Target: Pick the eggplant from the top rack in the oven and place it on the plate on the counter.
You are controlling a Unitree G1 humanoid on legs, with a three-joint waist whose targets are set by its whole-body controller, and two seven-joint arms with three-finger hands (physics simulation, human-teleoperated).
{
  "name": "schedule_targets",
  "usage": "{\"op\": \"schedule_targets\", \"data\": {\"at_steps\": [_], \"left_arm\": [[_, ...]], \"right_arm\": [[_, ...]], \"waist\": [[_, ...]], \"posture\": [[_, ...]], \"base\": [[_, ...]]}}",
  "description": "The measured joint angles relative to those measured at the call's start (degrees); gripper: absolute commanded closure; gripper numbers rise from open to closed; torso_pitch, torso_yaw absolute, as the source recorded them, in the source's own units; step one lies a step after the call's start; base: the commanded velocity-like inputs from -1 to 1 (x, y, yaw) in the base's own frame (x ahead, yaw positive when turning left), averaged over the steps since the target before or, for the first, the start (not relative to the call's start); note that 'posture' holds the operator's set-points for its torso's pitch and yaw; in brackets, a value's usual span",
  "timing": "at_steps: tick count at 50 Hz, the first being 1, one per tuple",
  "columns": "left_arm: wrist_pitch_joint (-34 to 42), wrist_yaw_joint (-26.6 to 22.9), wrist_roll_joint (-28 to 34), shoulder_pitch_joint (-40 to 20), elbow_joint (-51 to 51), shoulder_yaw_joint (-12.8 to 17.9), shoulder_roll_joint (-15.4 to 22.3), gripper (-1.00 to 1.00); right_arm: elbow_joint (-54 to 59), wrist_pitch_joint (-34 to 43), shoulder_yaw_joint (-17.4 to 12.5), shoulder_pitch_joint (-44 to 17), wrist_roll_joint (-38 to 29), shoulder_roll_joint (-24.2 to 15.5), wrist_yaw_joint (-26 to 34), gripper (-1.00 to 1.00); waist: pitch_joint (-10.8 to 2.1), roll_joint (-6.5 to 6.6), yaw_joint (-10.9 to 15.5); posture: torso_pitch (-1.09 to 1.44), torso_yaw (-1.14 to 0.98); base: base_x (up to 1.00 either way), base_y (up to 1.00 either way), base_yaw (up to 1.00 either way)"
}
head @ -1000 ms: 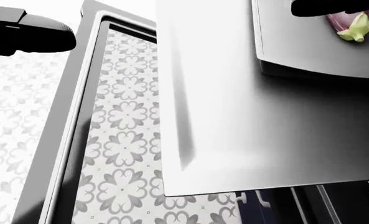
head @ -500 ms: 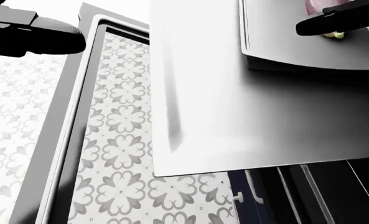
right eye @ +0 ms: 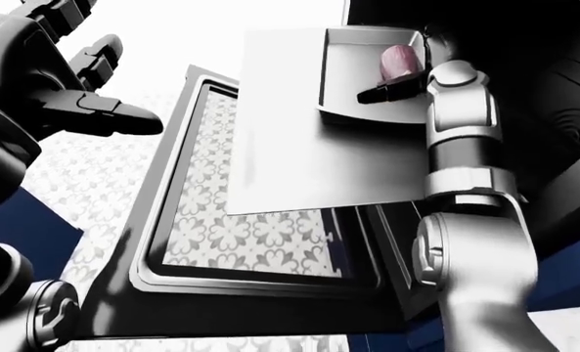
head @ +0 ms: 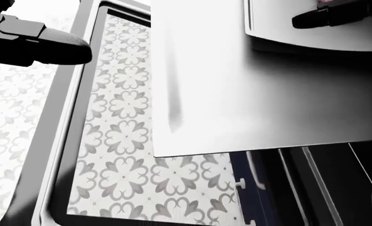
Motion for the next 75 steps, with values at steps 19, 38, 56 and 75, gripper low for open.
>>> {"op": "schedule_targets", "data": {"at_steps": [19, 38, 56, 75], "left_arm": [[1.33, -2.27, 2.88, 0.03, -0.1, 0.1, -0.75, -1.0], [2.29, -3.19, 3.82, -0.97, -0.59, 0.77, -1.03, -1.0], [3.11, -2.69, 4.01, -2.35, -0.97, 0.77, -1.17, -1.0], [3.56, -2.91, 3.81, -4.26, -0.32, 0.87, -0.69, -1.0]], "right_arm": [[1.59, -5.19, -0.69, 2.18, -0.01, -1.65, -4.98, -0.18], [-2.43, -10.33, 3.05, 6.94, -12.95, -0.3, -1.91, 0.38], [-7.68, -5.64, 1.24, 4.29, -17.4, 0.42, 1.86, 0.91], [-20.39, 3.77, 2.66, -2.27, -14.15, 2.82, 9.86, 1.0]], "waist": [[0.95, -1.47, 0.27], [-0.84, -3.0, 0.4], [1.22, -1.88, 0.43], [3.09, -0.06, -0.26]], "posture": [[0.12, 0.0], [0.12, 0.0], [0.12, 0.0], [0.12, 0.0]], "base": [[0.0, 0.0, 0.0], [0.0, 0.0, 0.0], [0.0, 0.0, 0.0], [0.0, 0.0, 0.0]]}}
